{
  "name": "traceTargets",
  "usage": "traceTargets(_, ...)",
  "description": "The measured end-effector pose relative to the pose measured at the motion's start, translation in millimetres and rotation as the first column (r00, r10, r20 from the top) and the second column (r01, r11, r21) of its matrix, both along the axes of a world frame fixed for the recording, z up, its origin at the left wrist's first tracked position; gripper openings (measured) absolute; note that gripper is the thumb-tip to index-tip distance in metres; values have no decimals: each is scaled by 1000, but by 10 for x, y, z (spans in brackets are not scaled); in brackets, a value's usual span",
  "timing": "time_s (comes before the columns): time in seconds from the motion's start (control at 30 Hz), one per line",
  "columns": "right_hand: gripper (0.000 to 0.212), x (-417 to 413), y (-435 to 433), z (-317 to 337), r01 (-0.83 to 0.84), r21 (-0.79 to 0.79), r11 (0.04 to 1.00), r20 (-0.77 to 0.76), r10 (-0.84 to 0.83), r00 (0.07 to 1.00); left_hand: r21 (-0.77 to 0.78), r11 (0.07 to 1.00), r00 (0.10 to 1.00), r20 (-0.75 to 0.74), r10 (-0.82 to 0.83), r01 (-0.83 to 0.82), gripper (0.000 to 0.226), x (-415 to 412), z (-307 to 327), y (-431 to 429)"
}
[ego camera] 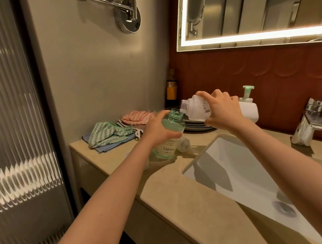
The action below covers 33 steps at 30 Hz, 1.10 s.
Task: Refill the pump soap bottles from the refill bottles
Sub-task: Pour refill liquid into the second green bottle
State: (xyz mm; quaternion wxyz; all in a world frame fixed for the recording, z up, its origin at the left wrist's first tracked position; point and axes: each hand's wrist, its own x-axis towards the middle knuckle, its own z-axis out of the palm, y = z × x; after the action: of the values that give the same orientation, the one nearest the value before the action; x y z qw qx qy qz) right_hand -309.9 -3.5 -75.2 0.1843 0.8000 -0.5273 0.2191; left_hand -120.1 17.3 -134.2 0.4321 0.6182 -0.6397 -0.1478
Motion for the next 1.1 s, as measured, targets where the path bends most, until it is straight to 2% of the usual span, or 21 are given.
traceTargets(0.23,77,48,-3,12,13,-72,997,-35,-16,999,4,1000,1000,-18,-8,8,89,11,-6,-14)
traceTargets(0.5,75,107,-17,20,14,-83,996,-29,-17,999,-12,1000,999,-42,-20,20,89,23,-3,4)
traceTargets(1.1,75,235,-35,94,12,-158,987,-131,-33,991,-18,1000,997,-80,-12,11,89,64,-8,37)
